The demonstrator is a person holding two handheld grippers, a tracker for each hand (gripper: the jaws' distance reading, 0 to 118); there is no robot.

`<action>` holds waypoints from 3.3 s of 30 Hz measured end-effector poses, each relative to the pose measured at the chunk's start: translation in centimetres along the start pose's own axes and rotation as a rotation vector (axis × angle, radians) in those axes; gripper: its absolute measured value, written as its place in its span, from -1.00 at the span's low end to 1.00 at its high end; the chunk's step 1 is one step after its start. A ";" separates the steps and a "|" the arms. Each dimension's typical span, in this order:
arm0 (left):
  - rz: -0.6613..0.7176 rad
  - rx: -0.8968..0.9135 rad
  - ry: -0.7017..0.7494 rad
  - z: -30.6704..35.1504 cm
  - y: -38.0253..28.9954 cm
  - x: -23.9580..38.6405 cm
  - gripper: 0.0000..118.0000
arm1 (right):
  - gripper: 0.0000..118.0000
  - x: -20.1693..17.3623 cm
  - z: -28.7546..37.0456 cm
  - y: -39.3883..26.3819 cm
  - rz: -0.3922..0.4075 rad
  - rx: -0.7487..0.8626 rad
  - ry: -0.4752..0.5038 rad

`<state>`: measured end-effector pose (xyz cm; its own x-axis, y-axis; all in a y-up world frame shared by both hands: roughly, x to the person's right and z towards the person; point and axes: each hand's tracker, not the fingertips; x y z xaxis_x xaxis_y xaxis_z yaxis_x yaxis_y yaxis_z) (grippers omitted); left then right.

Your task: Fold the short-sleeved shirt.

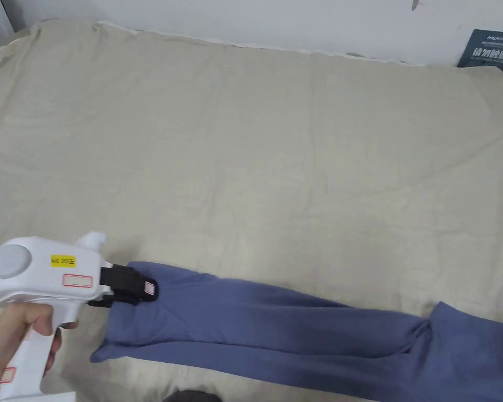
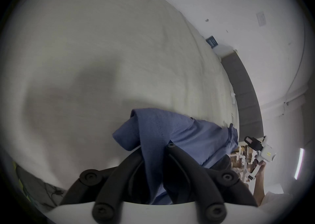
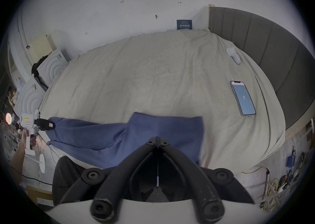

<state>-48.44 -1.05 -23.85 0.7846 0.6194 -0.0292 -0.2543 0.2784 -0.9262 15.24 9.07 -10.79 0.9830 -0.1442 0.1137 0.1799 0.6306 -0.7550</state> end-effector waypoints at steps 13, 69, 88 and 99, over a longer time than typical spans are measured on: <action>-0.229 0.014 0.455 4.6 -1.3 12.4 -0.91 | -1.00 0.5 1.0 -0.5 -0.020 0.033 0.057; -0.466 -0.125 0.237 -10.2 -8.1 26.1 -1.00 | -1.00 5.5 0.3 -3.5 -0.260 0.027 0.135; -0.071 -0.153 -0.173 -7.4 -5.0 9.4 1.00 | -1.00 -1.8 -0.8 -1.1 -0.119 -0.042 0.149; -0.016 -0.206 -0.365 -10.1 -4.1 10.4 -0.20 | -1.00 -2.1 -1.2 -1.7 -0.134 -0.071 0.154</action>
<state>-33.56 -3.14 -24.17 0.5261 0.8459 0.0871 -0.0959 0.1608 -0.9823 12.81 7.38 -10.53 0.9322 -0.3417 0.1198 0.3001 0.5438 -0.7837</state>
